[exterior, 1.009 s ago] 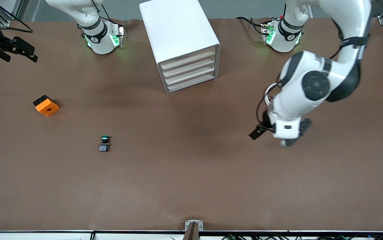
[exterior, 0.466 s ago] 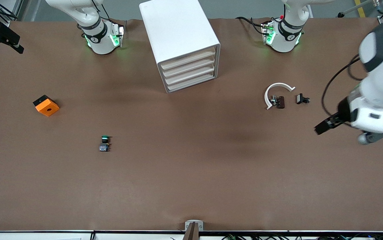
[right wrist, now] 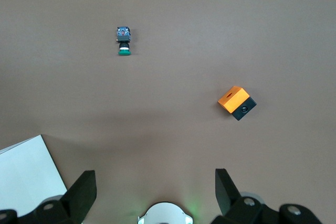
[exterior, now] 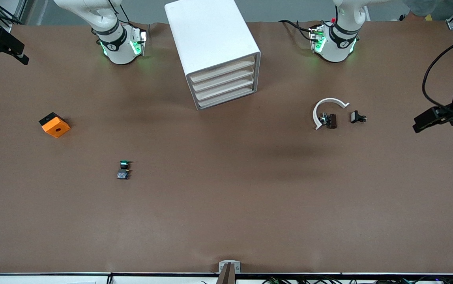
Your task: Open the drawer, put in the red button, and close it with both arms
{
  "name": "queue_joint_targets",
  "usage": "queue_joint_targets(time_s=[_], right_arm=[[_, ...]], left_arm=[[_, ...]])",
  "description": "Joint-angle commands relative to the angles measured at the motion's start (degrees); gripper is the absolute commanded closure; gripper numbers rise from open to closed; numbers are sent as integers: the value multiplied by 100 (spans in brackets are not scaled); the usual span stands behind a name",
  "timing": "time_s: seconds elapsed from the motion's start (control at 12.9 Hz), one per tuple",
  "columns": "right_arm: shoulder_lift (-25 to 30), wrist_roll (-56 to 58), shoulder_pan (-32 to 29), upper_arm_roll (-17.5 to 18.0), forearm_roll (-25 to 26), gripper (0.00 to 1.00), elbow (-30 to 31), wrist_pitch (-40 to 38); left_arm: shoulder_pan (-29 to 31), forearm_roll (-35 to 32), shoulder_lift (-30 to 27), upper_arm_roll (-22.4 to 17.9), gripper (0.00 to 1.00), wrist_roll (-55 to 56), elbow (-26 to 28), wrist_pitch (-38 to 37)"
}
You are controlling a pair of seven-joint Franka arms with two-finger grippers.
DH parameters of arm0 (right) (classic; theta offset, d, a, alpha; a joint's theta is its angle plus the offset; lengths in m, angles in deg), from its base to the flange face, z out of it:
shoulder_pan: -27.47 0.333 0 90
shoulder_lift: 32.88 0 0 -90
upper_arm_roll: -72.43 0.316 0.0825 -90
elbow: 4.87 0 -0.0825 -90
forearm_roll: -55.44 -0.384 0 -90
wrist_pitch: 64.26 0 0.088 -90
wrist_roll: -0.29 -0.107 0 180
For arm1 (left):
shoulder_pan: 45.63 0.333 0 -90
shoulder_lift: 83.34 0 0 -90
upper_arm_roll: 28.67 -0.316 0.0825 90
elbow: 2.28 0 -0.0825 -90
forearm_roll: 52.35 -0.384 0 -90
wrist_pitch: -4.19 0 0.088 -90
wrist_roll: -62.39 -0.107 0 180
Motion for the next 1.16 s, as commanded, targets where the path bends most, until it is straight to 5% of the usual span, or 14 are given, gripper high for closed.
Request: queue_joint_targets(time_s=[0.0, 0.23, 0.54, 1.09], right_arm=[[-61, 100, -120, 89, 72, 0, -132, -76], [-70, 100, -111, 89, 72, 0, -132, -67], [-70, 100, -120, 89, 72, 0, -149, -50], [-70, 100, -120, 98, 98, 0, -149, -41]], left_arm=[[45, -40, -246, 67, 0, -254, 29, -335], [-95, -5, -668, 15, 0, -307, 397, -425], [-1035, 249, -1090, -898, 0, -316, 871, -381], [-1230, 259, -1530, -900, 0, -316, 1409, -178]])
